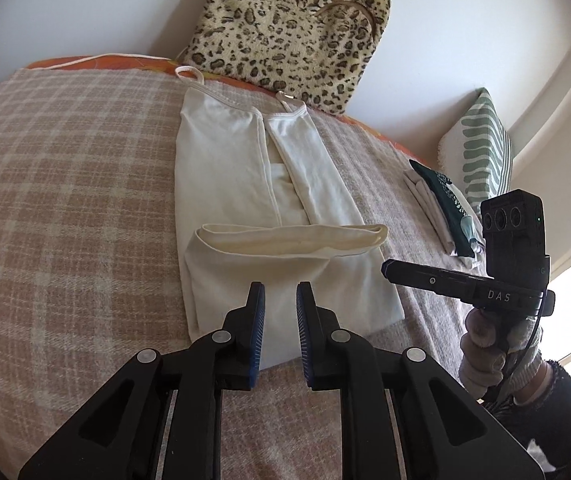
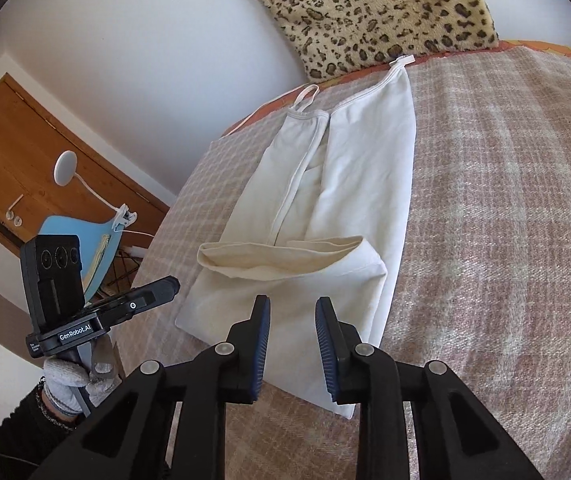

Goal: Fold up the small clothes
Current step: 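Press the folded hem flat with both grippers, then open and withdraw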

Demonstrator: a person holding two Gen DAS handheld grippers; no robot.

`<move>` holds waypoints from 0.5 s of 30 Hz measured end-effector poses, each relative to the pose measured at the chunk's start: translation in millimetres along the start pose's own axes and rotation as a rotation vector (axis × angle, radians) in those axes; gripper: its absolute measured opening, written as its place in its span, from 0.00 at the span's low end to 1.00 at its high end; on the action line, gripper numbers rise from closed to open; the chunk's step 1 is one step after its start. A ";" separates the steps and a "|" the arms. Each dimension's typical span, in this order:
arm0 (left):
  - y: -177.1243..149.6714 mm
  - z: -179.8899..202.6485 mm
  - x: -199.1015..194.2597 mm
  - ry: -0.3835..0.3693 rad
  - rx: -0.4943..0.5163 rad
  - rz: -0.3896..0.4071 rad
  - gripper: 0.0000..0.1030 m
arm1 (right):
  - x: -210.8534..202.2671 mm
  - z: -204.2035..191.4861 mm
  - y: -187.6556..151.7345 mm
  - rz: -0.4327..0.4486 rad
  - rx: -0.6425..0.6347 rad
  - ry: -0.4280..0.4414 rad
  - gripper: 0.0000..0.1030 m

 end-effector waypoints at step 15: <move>23.9 -8.0 31.8 0.116 0.024 0.027 0.14 | 41.0 2.1 28.1 -0.022 -0.065 -0.159 0.24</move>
Point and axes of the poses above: each gripper's, at about its wrist camera, not at the fingertips, and x roughly the way its jaws point, z to its right, y to its top, the point moved 6 cm from there along x, roughly the way its jaws point, and after that the axes turned 7 degrees about -x, right-handed, at the moved point
